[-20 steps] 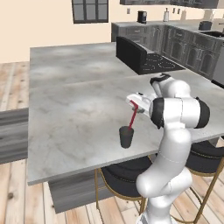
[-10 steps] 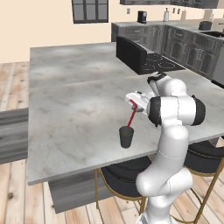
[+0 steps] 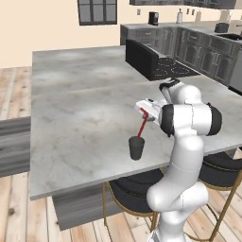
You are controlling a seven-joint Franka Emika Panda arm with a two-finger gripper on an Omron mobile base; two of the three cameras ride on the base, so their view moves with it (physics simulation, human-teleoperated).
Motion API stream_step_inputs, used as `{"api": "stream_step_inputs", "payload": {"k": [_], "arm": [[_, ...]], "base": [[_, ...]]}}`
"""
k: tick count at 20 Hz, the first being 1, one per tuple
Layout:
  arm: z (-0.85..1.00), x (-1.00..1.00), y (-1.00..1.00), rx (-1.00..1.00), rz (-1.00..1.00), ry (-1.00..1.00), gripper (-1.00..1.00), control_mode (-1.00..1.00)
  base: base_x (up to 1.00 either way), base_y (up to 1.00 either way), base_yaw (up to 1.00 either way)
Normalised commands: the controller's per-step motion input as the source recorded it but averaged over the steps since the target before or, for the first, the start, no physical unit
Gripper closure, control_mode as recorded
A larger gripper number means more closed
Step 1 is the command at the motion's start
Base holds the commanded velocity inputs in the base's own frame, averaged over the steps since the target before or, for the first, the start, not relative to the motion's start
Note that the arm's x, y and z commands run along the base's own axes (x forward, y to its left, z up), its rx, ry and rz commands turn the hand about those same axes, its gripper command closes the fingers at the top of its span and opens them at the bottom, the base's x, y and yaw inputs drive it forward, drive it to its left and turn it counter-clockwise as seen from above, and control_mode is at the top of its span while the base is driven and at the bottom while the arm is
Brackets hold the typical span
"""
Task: Take a straw from the drawer in front and place it inside the glass cup on the dining counter.
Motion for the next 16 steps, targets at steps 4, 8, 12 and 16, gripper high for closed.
{"api": "stream_step_inputs", "payload": {"k": [4,8,12,16], "arm": [[-0.06,0.01,0.0,0.0,-0.05,0.01,1.0,-1.0],[-0.09,0.01,0.03,0.0,-0.06,0.01,1.0,-1.0],[-0.09,0.09,0.08,-0.01,-0.07,0.03,1.0,-1.0],[-0.06,0.26,0.08,-0.02,-0.07,0.04,1.0,-1.0]], "base": [[0.0,0.0,0.0],[0.0,0.0,0.0],[0.0,0.0,0.0],[0.0,0.0,0.0]]}}
